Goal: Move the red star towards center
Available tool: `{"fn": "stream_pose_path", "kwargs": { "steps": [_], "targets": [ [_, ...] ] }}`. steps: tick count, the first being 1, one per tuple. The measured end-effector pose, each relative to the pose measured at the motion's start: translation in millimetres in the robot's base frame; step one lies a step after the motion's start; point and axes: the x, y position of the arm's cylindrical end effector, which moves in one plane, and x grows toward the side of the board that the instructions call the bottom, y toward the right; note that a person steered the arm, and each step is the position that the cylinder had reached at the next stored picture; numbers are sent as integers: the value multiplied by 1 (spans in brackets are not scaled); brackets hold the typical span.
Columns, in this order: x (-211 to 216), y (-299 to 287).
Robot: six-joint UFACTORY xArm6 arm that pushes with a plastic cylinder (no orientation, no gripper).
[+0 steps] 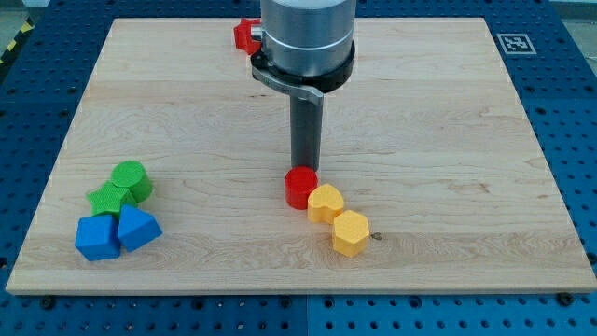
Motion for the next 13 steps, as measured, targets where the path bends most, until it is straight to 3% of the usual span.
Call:
{"fn": "stream_pose_path", "kwargs": {
  "steps": [4,7,10,13],
  "targets": [
    [33,-1],
    [-107,-87],
    [-267,-107],
    [-294,-81]
  ]
}}
